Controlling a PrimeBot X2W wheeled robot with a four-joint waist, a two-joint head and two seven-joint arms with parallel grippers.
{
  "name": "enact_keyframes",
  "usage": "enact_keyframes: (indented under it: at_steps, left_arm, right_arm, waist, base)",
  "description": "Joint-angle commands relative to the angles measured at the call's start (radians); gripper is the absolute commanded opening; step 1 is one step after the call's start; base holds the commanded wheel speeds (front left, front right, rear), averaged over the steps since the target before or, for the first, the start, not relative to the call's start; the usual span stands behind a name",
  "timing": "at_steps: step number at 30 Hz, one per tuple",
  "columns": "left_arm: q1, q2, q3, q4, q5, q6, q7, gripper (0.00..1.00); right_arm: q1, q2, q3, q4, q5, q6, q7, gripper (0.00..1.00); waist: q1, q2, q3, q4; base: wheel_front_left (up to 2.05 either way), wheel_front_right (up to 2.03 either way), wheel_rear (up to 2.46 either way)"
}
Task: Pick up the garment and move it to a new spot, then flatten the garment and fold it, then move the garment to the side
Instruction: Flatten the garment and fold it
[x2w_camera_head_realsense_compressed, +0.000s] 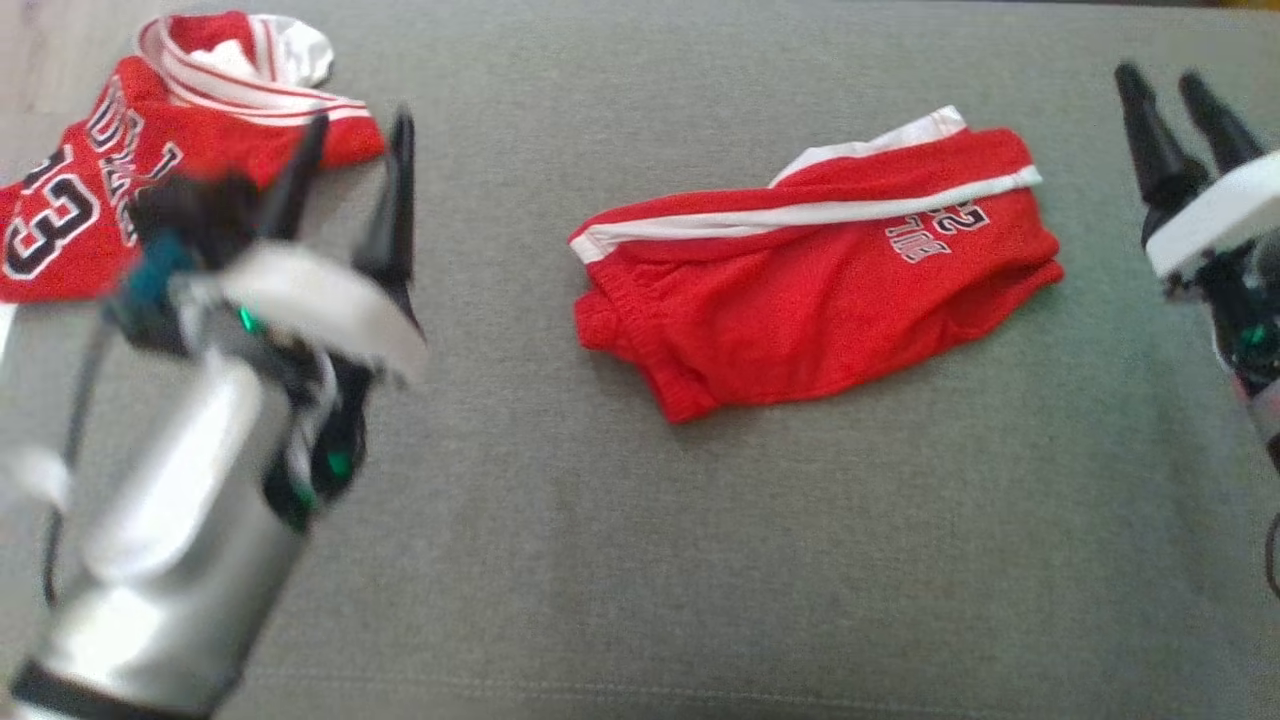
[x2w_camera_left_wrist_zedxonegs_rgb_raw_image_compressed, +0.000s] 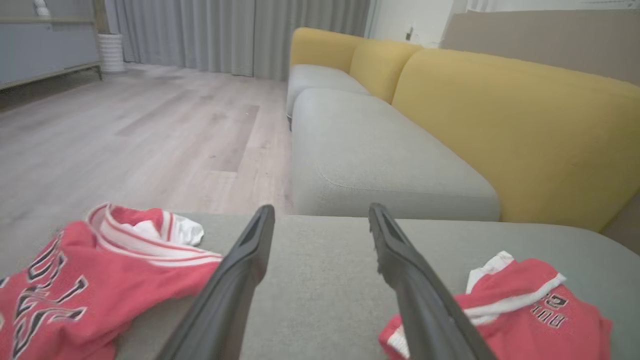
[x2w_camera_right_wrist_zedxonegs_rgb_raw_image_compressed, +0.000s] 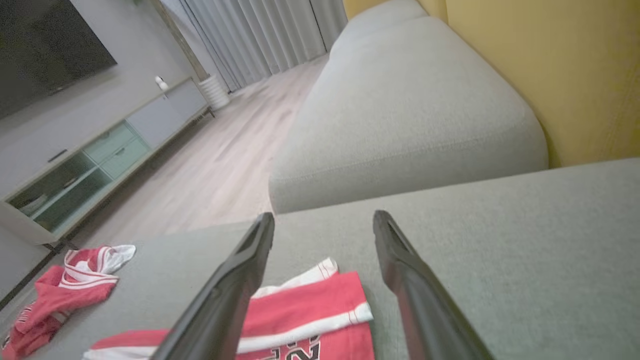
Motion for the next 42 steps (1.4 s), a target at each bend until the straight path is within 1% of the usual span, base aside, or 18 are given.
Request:
enact_keyframes:
  at_steps: [1,5,6,7,11,14,17,22,28,31,32,33,34,35,40,41,42]
  left_arm:
    - [-0.003,0.022,0.035,-0.051,0.017,0.017,-0.034,1.00]
    - [0.114,-0.020,0.028,-0.102,0.036,0.057,-0.088,1.00]
    - [0.114,-0.020,0.028,-0.102,0.036,0.057,-0.088,1.00]
    - [0.139,-0.032,0.029,-0.112,0.038,0.063,-0.094,1.00]
    - [0.219,-0.087,0.047,-0.131,0.029,0.074,-0.105,1.00]
    - [0.255,-0.118,0.061,-0.132,0.037,0.071,-0.107,1.00]
    - [0.277,-0.150,0.077,-0.137,0.050,0.058,-0.108,1.00]
    - [0.299,-0.184,0.102,-0.134,0.083,0.038,-0.108,1.00]
    - [0.317,-0.207,0.131,-0.122,0.110,0.019,-0.108,1.00]
    - [0.321,-0.219,0.140,-0.117,0.121,0.010,-0.108,1.00]
    - [0.322,-0.223,0.143,-0.114,0.124,0.007,-0.108,1.00]
    - [0.322,-0.226,0.145,-0.111,0.127,0.004,-0.108,1.00]
    - [0.323,-0.229,0.148,-0.107,0.129,0.002,-0.108,1.00]
    - [0.324,-0.231,0.150,-0.103,0.132,-0.001,-0.108,1.00]
    - [0.336,-0.235,0.164,-0.087,0.143,-0.011,-0.108,1.00]
    - [0.340,-0.235,0.167,-0.086,0.146,-0.013,-0.108,1.00]
    - [0.348,-0.231,0.174,-0.084,0.152,-0.013,-0.108,1.00]
  right_arm:
    - [-0.007,-0.002,0.012,0.000,-0.007,-0.001,-0.006,1.00]
    - [-0.018,-0.007,0.050,0.100,-0.010,-0.001,0.045,1.00]
    - [-0.018,-0.007,0.050,0.100,-0.010,-0.001,0.045,1.00]
    - [-0.023,-0.010,0.057,0.129,-0.007,-0.001,0.065,1.00]
    - [-0.043,-0.023,0.085,0.236,0.012,-0.001,0.178,1.00]
    - [-0.062,-0.038,0.096,0.292,0.024,-0.001,0.235,1.00]
    - [-0.072,-0.045,0.096,0.346,0.051,-0.001,0.304,1.00]
    - [-0.082,-0.029,0.098,0.414,0.097,-0.001,0.452,1.00]
    - [-0.088,0.017,0.102,0.421,0.151,-0.001,0.629,1.00]
    - [-0.100,0.028,0.108,0.416,0.153,-0.001,0.644,1.00]
    - [-0.105,0.028,0.112,0.417,0.147,-0.001,0.634,0.88]
    - [-0.109,0.029,0.114,0.420,0.142,-0.001,0.618,0.47]
    - [-0.114,0.029,0.116,0.423,0.135,-0.001,0.595,0.09]
    - [-0.118,0.029,0.116,0.426,0.131,-0.001,0.573,0.00]
    - [-0.125,0.031,0.114,0.415,0.129,-0.001,0.496,0.00]
    - [-0.123,0.033,0.114,0.408,0.131,-0.001,0.484,0.00]
    - [-0.116,0.034,0.117,0.391,0.132,-0.001,0.461,0.00]
  waist:
    - [0.0001,-0.0001,0.002,0.020]
    - [0.0001,-0.0001,0.016,0.064]
    - [0.0001,-0.0001,0.016,0.064]
    - [0.0001,-0.0001,0.020,0.077]
    - [0.0001,-0.0001,0.034,0.130]
    - [0.0001,-0.0001,0.040,0.166]
    - [0.0001,-0.0001,0.044,0.197]
    - [0.0001,-0.0001,0.046,0.231]
    - [0.0001,-0.0001,0.048,0.246]
    - [0.0001,-0.0001,0.052,0.249]
    - [0.0001,-0.0001,0.053,0.249]
    - [0.0001,-0.0001,0.053,0.249]
    - [0.0001,-0.0001,0.051,0.248]
    - [0.0001,-0.0001,0.048,0.245]
    - [0.0001,-0.0001,0.020,0.210]
    - [0.0001,-0.0001,0.012,0.198]
    - [0.0001,-0.0001,-0.005,0.169]
  base:
    - [0.00,0.00,0.00]
    - [0.00,0.00,0.00]
    - [0.00,0.00,0.00]
    - [0.00,0.00,0.00]
    - [0.00,0.00,0.00]
    - [0.00,0.00,0.00]
    - [0.00,0.00,0.00]
    - [0.00,0.00,0.00]
    - [0.00,0.00,0.00]
    - [0.00,0.00,0.00]
    - [0.00,0.00,0.00]
    - [0.00,0.00,0.00]
    - [0.00,0.00,0.00]
    - [0.00,0.00,0.00]
    - [0.00,0.00,0.00]
    - [0.00,0.00,0.00]
    - [0.00,0.00,0.00]
